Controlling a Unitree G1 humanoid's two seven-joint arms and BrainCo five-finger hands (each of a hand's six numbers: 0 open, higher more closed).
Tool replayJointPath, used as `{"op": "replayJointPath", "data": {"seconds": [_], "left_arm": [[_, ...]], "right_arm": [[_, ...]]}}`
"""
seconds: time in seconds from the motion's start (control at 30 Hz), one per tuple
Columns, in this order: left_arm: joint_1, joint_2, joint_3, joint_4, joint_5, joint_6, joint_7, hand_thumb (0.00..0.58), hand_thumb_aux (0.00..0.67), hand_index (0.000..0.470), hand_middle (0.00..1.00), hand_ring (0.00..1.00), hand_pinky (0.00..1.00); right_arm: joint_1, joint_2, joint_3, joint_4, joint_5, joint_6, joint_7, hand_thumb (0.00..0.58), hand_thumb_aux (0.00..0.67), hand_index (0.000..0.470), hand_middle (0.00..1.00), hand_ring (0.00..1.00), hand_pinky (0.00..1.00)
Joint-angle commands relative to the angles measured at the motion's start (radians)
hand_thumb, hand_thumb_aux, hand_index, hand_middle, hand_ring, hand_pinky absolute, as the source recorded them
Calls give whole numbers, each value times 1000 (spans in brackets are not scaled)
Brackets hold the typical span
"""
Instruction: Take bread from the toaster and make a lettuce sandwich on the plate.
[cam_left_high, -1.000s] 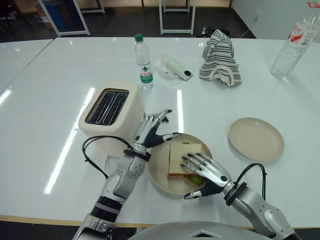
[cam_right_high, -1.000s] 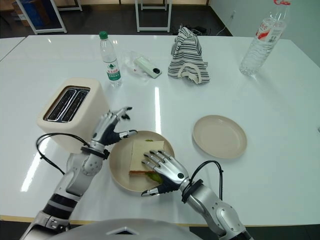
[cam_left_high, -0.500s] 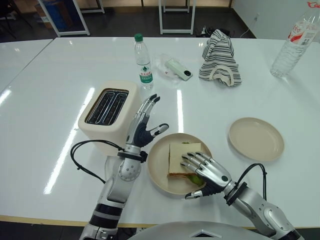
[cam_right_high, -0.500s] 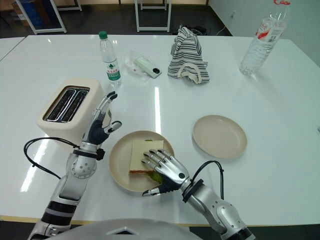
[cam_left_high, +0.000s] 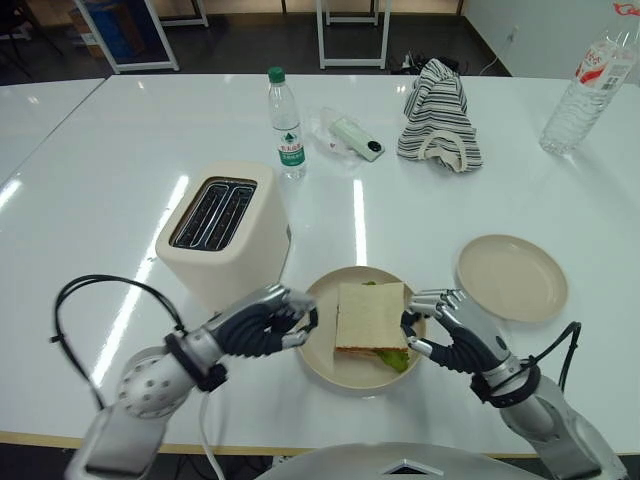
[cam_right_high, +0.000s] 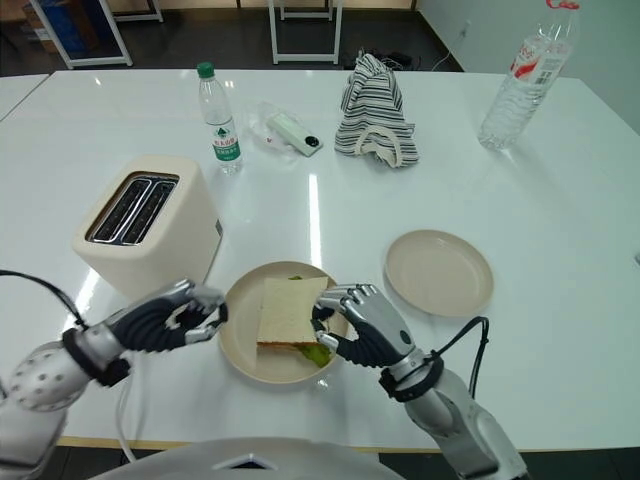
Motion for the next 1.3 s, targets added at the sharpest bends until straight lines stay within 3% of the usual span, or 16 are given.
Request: {"op": "replayJointPath", "data": {"seconds": [0.03,0.13,0.23,0.57,0.73,0.93,1.3], "left_arm": [[108,113,51,-36,-14,66,-148,580,670,470,1000,1000,1000],[124,136,-29,-30,59,110,-186,580,670,470,1000,1000,1000],[104,119,-130,-32,138,151,-194,580,670,470,996,996,996],[-22,10,-432,31,416,315,-187,580,670,470,1000,1000,1000],[-128,-79,-515,143,543,376,-141,580,670,470,1000,1000,1000],[-299,-225,-586,323,636,416,-56,580,670,470,1000,1000,1000],[-623,-405,-643,719,696,430,58,580,670,470,1000,1000,1000]], "right_arm": [[117,-150,-81,-69,192,27,211,580,670,470,1000,1000,1000],[216,-258,-117,-98,259,57,372,580,670,470,1000,1000,1000],[242,-279,-88,-102,244,95,464,580,670,470,1000,1000,1000],[136,-178,85,-28,-15,301,617,580,670,470,1000,1000,1000],[9,-57,148,52,-107,307,570,580,670,470,1000,1000,1000],[-212,78,220,288,-168,292,527,580,670,470,1000,1000,1000],[-615,188,265,769,-329,329,364,580,670,470,1000,1000,1000]]}}
